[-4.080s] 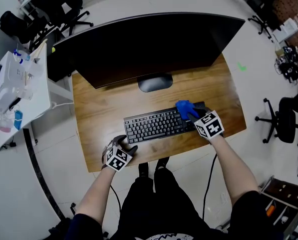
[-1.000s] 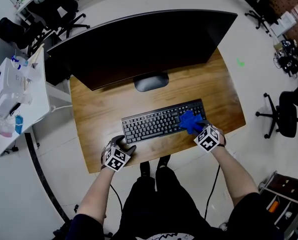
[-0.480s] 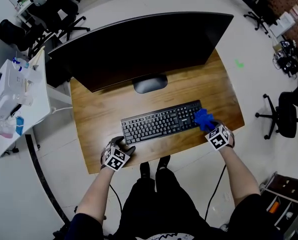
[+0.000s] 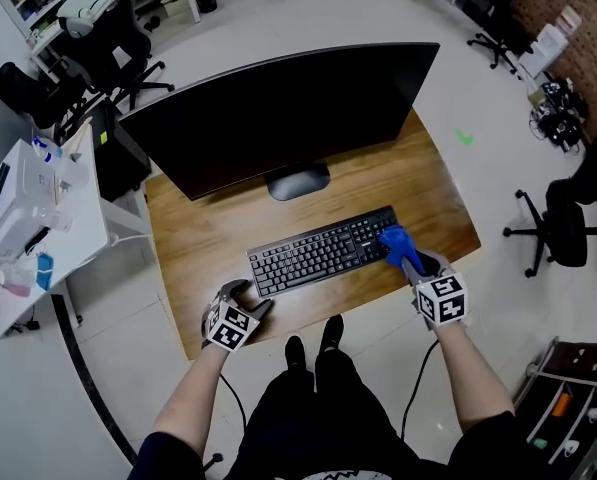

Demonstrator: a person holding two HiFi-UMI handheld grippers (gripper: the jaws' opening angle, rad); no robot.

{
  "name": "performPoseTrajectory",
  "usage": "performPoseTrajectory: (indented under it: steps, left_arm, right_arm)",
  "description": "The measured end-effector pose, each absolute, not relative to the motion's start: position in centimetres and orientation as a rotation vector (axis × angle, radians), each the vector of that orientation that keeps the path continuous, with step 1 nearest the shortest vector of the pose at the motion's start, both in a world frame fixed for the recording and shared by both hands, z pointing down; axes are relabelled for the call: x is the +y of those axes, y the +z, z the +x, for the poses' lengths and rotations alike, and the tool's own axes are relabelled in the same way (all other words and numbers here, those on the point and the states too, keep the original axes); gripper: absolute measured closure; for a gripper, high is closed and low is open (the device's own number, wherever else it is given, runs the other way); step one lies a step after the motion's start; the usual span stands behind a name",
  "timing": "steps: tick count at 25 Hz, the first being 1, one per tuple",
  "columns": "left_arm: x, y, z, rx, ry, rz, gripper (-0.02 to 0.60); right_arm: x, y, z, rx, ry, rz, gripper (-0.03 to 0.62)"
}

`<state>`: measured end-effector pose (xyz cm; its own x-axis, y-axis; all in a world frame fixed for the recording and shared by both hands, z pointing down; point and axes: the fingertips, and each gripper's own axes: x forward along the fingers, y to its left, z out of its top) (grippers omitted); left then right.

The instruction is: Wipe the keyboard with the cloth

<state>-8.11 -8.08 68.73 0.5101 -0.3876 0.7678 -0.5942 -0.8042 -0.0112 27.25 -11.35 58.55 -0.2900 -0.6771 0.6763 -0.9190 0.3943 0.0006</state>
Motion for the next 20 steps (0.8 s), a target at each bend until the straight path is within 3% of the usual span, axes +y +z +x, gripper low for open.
performPoseTrajectory:
  steps: [8,20]
  left_arm:
    - [-5.1,60.6,-8.6,-0.822,0.958,2.670,0.287]
    - [5.6,52.8,-5.4,-0.815,0.798,2.773,0.285]
  right_arm:
    - [-4.0,50.7,21.7,-2.238,0.567,1.491,0.487]
    - [9.9,47.5,15.9,-2.399,0.658,1.388,0.487]
